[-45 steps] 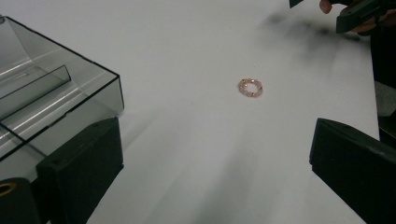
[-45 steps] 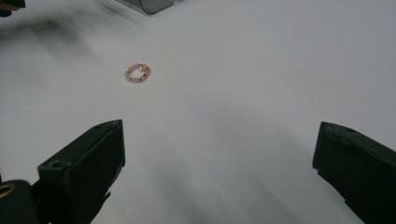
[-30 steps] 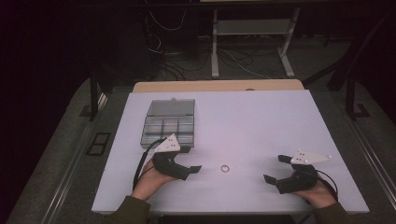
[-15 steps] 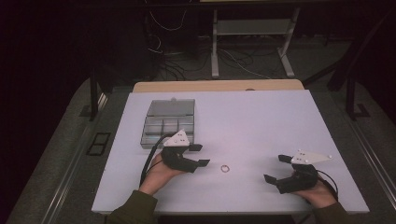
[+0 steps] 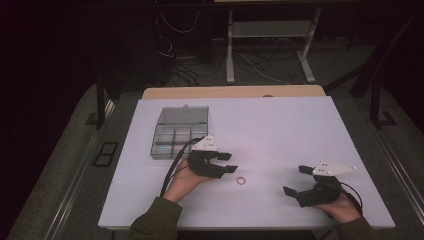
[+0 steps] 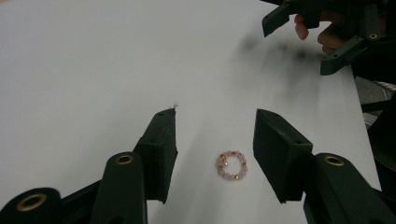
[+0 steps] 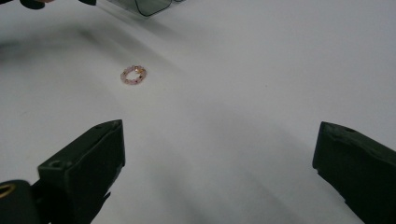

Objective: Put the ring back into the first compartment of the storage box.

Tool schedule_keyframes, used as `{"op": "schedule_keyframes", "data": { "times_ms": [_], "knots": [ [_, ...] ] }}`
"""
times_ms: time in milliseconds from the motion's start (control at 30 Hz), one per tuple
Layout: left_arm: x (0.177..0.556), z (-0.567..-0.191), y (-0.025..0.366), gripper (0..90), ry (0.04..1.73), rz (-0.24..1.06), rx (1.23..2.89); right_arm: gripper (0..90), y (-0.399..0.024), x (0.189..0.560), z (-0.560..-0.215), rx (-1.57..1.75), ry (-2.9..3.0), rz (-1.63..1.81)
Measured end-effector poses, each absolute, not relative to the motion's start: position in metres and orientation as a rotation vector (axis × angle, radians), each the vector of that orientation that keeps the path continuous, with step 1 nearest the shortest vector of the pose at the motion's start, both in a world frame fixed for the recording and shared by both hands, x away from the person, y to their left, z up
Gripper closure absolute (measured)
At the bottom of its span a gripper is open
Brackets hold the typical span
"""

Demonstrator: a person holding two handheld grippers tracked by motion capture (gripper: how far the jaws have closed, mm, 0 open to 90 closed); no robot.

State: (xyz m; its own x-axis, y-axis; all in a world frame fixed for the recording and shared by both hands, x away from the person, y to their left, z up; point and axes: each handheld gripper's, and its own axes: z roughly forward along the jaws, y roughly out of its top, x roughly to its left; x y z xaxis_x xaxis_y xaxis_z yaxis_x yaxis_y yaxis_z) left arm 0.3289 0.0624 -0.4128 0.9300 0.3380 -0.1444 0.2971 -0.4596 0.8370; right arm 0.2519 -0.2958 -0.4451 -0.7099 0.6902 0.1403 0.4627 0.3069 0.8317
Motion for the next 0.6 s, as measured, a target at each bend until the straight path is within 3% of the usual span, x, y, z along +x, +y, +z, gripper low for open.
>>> {"op": "schedule_keyframes", "data": {
  "times_ms": [600],
  "knots": [
    [0.323,-0.437,0.036,65.5,0.433,-0.005,2.194,2.3,-0.297,0.251,-0.444,1.051,2.325,1.361]
  ]
}}
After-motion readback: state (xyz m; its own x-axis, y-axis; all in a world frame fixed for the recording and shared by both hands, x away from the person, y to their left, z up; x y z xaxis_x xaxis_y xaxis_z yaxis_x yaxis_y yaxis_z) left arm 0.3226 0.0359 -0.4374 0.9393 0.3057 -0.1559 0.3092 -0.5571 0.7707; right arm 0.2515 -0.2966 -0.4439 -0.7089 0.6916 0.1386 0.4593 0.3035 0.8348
